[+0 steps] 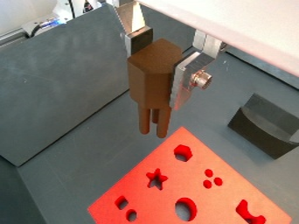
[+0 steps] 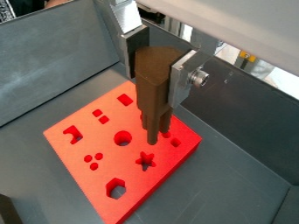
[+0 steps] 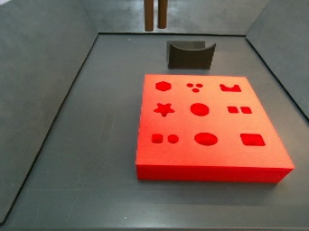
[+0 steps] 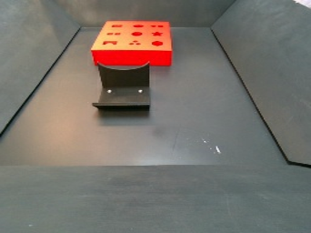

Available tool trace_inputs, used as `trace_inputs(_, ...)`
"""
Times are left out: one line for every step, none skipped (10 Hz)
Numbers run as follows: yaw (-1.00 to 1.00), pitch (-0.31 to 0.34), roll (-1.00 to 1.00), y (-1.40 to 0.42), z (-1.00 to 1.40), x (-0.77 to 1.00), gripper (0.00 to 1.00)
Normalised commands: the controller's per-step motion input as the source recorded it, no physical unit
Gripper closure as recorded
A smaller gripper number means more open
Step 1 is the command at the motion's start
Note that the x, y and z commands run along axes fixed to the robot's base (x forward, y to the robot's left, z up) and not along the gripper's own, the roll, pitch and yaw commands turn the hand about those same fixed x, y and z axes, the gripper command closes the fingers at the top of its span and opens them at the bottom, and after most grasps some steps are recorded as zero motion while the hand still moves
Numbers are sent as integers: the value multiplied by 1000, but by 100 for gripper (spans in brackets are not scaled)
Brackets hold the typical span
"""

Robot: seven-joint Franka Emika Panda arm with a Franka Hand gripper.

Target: Insert the 3 prong object.

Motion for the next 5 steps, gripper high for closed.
trace_inputs(0,0,0,37,0,0,100)
trace_inputs(220,24,-27,143,-46,483,100)
trace_inputs(560,60,130,0,0,669,100)
trace_inputs(557,70,161,0,0,663,100)
trace_inputs(554,77,184,0,0,654,100)
